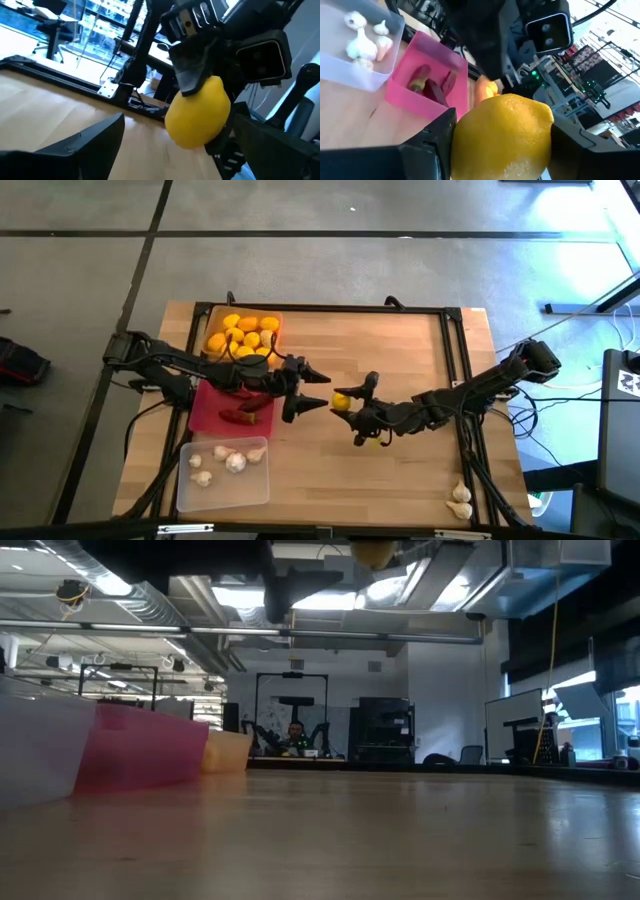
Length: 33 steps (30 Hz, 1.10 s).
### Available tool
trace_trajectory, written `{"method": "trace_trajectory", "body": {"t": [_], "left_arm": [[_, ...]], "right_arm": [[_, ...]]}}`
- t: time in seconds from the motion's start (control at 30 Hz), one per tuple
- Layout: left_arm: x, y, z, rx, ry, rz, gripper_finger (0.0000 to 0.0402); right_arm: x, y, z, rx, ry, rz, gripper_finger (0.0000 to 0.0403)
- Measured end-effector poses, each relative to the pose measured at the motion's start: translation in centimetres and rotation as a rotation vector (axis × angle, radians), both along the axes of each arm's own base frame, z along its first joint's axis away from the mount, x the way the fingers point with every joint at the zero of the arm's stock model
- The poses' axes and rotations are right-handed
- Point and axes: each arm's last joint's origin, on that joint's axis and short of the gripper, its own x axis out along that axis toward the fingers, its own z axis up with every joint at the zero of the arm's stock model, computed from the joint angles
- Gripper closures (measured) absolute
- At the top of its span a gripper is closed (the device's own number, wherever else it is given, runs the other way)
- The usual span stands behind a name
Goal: Sort produce into baskets
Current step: Put the lemon into the yellow bin
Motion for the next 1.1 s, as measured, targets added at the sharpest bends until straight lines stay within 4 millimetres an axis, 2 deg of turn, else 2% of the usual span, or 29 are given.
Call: {"method": "trace_trajectory", "body": {"t": [0.43, 0.57, 0.8, 0.97, 1.1], "left_arm": [[3.1, -0.8, 0.1, 0.048, -0.007, -0.035, 0.0034], [3.6, -0.9, 0.1, 0.058, -0.01, -0.038, 0.0046], [3.7, -0.9, 0.1, 0.062, -0.015, -0.046, 0.012], [3.8, -0.9, 0.1, 0.079, -0.014, -0.041, 0.0182], [3.7, -0.8, -0.1, 0.083, 0.007, -0.024, 0.0202]], "right_arm": [[0.5, -0.5, 0.4, 0.025, -0.036, 0.07, 0.0187], [0.5, -0.5, 0.5, 0.033, -0.045, 0.08, 0.0187], [0.5, -0.5, 0.5, 0.064, -0.055, 0.081, 0.0177], [0.5, -0.5, 0.6, 0.111, -0.073, 0.072, 0.013], [0.0, 0.3, 0.9, 0.122, -0.092, 0.057, 0.009]]}}
